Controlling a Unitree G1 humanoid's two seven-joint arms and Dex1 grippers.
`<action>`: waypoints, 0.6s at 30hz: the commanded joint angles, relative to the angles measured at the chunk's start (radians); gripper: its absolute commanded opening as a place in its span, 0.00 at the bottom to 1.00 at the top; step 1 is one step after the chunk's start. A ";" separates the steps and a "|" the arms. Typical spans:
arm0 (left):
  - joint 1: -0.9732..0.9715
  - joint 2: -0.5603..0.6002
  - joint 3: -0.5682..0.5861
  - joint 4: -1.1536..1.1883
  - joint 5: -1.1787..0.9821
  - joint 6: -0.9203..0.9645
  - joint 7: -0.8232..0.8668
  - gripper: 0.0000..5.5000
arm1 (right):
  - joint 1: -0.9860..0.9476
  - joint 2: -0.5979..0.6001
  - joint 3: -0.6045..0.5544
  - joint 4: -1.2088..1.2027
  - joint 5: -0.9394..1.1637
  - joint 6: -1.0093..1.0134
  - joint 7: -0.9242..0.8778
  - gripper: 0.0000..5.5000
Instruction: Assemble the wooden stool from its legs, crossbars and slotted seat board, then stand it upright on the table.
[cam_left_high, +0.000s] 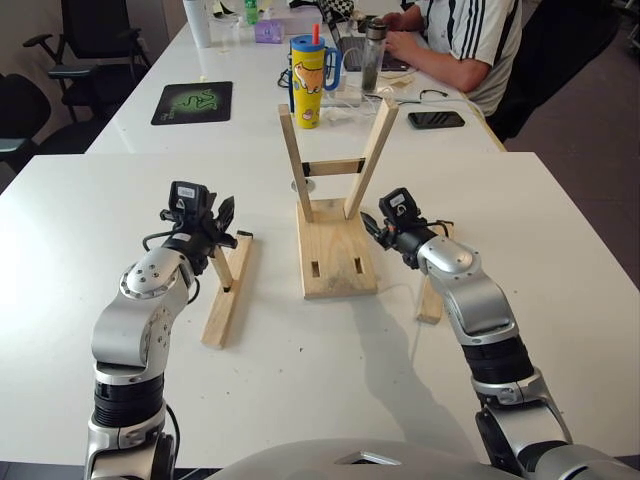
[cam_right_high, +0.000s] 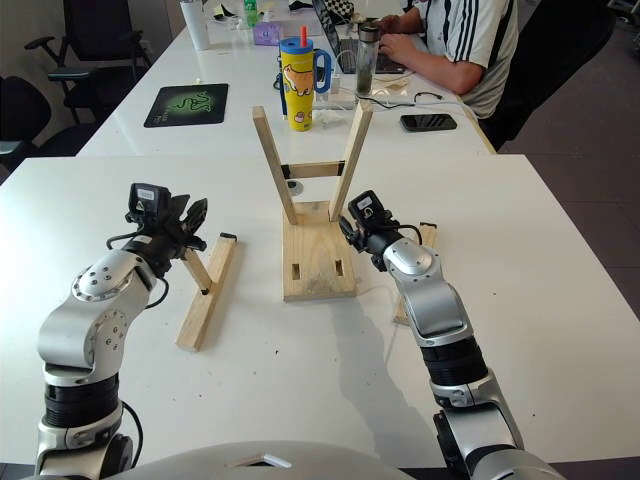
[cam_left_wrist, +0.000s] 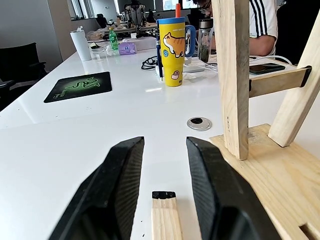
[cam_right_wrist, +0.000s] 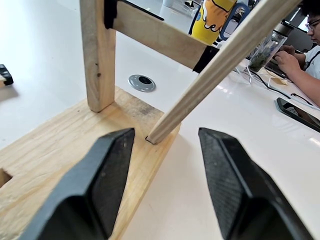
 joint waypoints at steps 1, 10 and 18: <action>0.033 0.014 0.003 -0.002 0.009 0.014 -0.011 0.28 | -0.011 0.004 -0.007 -0.003 -0.001 0.003 -0.001 0.43; 0.142 0.008 -0.012 -0.001 0.044 -0.044 -0.012 0.28 | -0.022 -0.003 -0.016 0.008 -0.002 0.000 0.004 0.43; 0.165 0.007 -0.018 -0.010 0.063 -0.066 -0.008 0.28 | -0.031 -0.008 -0.019 0.016 -0.001 -0.004 0.008 0.43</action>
